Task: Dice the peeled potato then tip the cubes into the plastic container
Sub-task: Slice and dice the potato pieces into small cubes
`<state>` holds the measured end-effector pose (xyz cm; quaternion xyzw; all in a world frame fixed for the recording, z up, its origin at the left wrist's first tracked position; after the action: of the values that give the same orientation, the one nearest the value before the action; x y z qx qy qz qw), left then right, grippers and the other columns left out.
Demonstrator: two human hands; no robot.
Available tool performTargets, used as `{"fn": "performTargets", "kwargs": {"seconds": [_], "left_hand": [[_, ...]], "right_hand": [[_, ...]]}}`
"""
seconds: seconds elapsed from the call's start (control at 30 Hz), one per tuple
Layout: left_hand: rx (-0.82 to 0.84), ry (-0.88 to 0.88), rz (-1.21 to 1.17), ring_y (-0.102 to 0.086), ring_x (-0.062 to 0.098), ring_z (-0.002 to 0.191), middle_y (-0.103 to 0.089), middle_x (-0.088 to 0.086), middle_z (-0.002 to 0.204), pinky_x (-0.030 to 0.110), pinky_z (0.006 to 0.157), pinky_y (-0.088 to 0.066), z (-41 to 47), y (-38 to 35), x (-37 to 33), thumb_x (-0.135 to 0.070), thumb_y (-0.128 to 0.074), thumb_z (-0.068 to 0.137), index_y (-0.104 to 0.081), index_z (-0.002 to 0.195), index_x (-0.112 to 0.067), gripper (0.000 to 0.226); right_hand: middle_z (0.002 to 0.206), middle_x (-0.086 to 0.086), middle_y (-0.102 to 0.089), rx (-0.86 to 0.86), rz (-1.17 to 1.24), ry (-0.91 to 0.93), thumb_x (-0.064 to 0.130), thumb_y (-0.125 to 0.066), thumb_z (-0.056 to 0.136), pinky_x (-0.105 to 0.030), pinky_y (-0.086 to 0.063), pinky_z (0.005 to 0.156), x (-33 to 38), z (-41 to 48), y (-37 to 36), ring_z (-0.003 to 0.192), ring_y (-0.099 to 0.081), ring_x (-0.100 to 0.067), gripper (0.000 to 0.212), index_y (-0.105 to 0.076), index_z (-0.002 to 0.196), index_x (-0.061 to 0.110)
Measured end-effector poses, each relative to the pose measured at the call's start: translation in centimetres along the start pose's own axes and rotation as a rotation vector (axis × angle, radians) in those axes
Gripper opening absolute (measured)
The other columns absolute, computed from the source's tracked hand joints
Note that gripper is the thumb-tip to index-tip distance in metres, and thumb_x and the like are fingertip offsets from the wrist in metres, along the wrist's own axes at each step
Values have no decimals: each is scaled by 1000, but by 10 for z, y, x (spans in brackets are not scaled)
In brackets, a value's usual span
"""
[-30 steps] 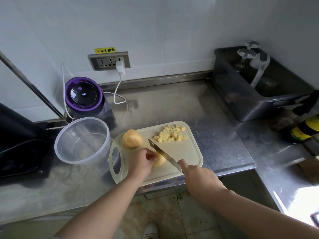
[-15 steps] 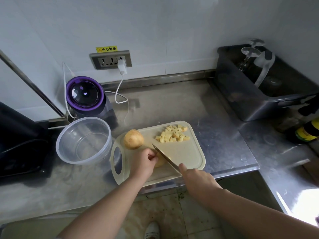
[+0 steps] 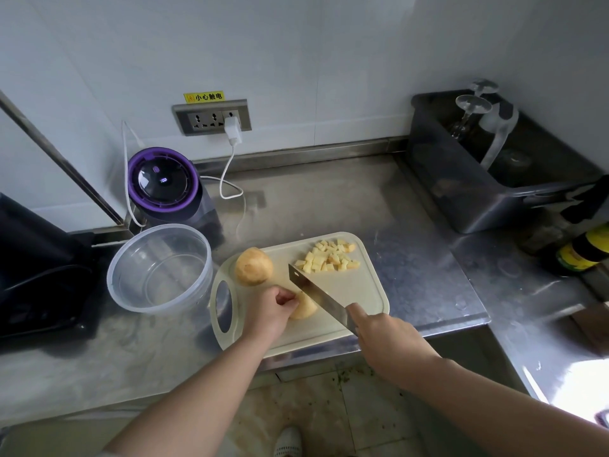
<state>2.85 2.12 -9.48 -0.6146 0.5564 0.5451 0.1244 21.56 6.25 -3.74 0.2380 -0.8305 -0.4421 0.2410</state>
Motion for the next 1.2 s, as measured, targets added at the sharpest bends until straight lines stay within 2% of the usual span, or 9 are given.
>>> {"fn": "performTargets", "kwargs": {"seconds": [0.1,0.27,0.47,0.53,0.63,0.83,1.0,1.1,1.2], "left_hand": [[-18,-7,7,-65,22,93,-68,-2,91,46,90,-54,-1,1,0,-18,-70,85,-64,84,-23,8],[-30,-26,25,-64,19,95,-70,0,97,43,91,-54,-1,1,-1,-19,-70,86,-69,97,-14,12],[-30,-28,38,-64,20,96,-70,2,98,44,92,-53,-2,1,-1,-18,-70,86,-69,100,-12,15],[-46,-40,83,-63,19,94,-70,2,98,38,92,-51,-2,2,-3,-16,-68,87,-69,99,-11,13],[-50,-63,132,-61,14,88,-68,0,95,25,80,-46,-4,3,-7,-15,-65,89,-67,95,-14,7],[-38,-89,142,-58,8,89,-63,-9,93,15,70,-42,-5,3,-7,-19,-65,90,-64,93,-20,4],[0,-68,83,-61,10,93,-64,-8,94,30,84,-55,-4,1,0,-21,-65,90,-63,96,-22,6],[-5,-57,82,-60,9,93,-63,-9,95,25,82,-53,-4,1,2,-21,-65,90,-62,97,-22,8],[-23,-59,82,-60,10,92,-62,-10,93,23,82,-50,-5,2,0,-21,-64,90,-61,96,-22,7]], "right_hand": [[97,-5,-62,-13,6,8,4,-48,96,-35,-60,75,3,-3,-1,79,-66,-19,46,-27,131,26],[103,-4,-62,1,21,9,7,-51,98,-34,-59,78,7,-8,-1,86,-66,-20,47,-27,133,25],[94,-7,-62,22,-11,10,-5,-45,92,-32,-52,66,14,-8,-5,77,-63,-19,54,-27,136,20],[95,-7,-62,29,-31,12,-6,-43,92,-31,-50,64,15,-3,-9,76,-60,-19,56,-26,139,19],[91,-5,-59,40,-34,13,-5,-43,93,-29,-47,63,15,4,-16,76,-59,-18,52,-28,137,18],[92,-1,-59,72,14,-4,8,-51,97,-29,-59,72,1,13,-20,77,-63,-14,39,-31,127,24],[94,3,-59,90,44,54,20,-44,104,-24,-56,69,-14,26,-8,76,-64,-15,28,-33,129,22],[84,9,-54,51,91,49,24,-37,106,-21,-52,60,-18,26,4,72,-61,-11,18,-34,124,27],[94,5,-57,23,71,49,24,-38,105,-20,-53,62,-15,19,12,74,-61,-11,24,-34,129,28]]}}
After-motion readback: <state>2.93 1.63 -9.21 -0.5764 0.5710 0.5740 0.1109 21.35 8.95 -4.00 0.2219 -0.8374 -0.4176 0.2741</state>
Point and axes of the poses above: each hand's wrist, its own z-axis towards the middle knuckle, its own y-axis out of the back of the hand, x = y × z, the point moved 8 cm from there along z, towards the middle knuckle
